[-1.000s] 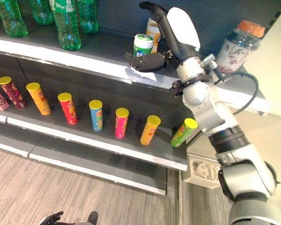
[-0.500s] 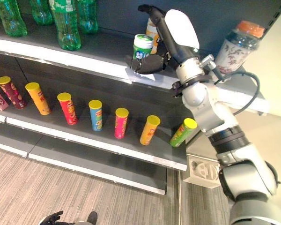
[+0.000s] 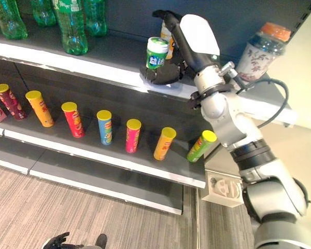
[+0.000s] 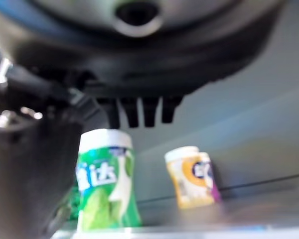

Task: Put the goods on the table back onto the shelves and tidy them up.

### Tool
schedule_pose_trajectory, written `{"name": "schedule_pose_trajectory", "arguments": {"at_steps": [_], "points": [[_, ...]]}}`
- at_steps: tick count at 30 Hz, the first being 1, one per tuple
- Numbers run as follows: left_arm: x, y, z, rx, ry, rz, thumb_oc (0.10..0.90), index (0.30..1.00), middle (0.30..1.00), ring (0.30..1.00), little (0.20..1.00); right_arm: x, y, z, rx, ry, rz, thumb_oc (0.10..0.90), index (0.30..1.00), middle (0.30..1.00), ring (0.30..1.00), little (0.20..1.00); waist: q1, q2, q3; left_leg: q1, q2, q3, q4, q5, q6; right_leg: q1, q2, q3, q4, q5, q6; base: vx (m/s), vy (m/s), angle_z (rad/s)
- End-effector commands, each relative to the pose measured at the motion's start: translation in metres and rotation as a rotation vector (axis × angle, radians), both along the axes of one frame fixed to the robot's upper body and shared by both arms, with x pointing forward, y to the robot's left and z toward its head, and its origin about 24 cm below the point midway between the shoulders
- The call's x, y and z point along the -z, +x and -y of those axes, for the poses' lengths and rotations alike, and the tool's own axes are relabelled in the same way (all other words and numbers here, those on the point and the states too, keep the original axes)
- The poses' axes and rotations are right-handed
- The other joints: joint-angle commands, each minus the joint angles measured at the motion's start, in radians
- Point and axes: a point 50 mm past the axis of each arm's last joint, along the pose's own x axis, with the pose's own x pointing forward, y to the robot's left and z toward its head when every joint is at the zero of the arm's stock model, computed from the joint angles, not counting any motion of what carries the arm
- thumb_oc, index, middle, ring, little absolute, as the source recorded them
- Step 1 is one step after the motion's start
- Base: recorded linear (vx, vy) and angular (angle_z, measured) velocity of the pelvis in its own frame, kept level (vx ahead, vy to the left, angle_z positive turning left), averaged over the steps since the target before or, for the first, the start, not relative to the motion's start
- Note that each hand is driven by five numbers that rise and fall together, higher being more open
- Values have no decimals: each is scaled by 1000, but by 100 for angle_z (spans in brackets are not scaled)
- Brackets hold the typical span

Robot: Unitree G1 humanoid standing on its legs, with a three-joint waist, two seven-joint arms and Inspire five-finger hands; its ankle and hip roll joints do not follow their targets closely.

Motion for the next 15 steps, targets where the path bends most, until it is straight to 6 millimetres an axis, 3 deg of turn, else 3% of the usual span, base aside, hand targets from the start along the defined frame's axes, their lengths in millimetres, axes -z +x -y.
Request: {"name": "schedule_pose_trajectory", "arguments": {"at_steps": [1,15], "points": [[-1,5,-7,26,51,-7,800,900,900,900,900,-78,-13,-1,43,-21,279,800,900,900,900,900,2,3,-54,69,15,135,2,-126,6,-4,-8,-36,8,-44,17,0,0,0],[-1,5,-6,27,53,-8,800,900,900,900,900,-77,-9,1,69,-17,271,800,900,900,900,900,0,4,-52,68,15,137,2,-126,6,-6,-8,-33,8,-43,16,0,0,0]]}}
